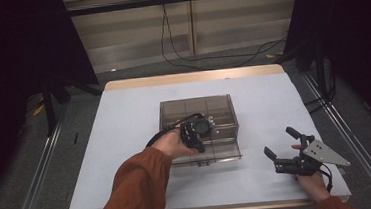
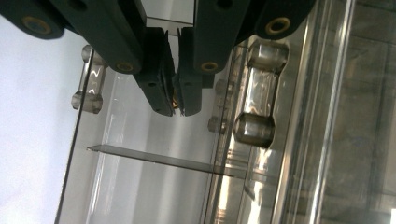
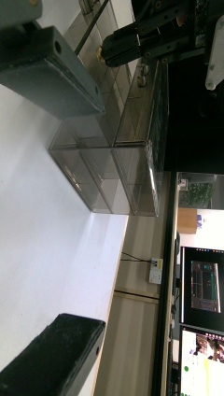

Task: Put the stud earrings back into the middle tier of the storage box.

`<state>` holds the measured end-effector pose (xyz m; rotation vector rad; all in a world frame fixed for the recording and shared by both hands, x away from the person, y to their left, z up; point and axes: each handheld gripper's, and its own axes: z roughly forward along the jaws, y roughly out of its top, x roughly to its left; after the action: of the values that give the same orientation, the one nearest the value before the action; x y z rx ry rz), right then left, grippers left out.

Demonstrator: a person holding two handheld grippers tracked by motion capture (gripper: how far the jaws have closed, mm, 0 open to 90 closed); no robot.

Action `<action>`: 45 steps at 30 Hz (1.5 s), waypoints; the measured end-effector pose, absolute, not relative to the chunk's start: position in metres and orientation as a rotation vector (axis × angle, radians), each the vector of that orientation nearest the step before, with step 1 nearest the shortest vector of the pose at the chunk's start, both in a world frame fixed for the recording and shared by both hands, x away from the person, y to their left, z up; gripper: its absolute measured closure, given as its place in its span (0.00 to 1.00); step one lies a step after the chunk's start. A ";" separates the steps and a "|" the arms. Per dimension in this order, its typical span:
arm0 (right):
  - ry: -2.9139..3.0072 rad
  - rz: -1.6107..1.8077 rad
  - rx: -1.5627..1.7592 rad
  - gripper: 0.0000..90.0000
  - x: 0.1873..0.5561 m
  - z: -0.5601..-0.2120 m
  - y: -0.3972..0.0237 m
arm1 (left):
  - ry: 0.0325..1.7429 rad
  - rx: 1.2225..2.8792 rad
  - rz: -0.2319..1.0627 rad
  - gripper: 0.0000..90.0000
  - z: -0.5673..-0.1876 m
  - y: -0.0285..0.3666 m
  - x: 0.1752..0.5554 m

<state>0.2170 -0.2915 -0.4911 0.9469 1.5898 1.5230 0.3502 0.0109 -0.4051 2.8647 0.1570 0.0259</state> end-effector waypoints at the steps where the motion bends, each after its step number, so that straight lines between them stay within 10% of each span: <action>1: 1.591 1.523 0.945 0.00 0.217 -0.491 -0.292 | 0.168 2.860 0.028 0.94 -0.406 0.010 0.349; 45: 1.587 1.521 0.944 0.00 0.217 -0.491 -0.292 | 0.428 2.251 -0.025 0.74 -0.389 0.108 0.331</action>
<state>0.2170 -0.2915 -0.4912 0.9440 1.5874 1.5205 0.3308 0.1076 -0.3891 2.2509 0.4279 -0.0251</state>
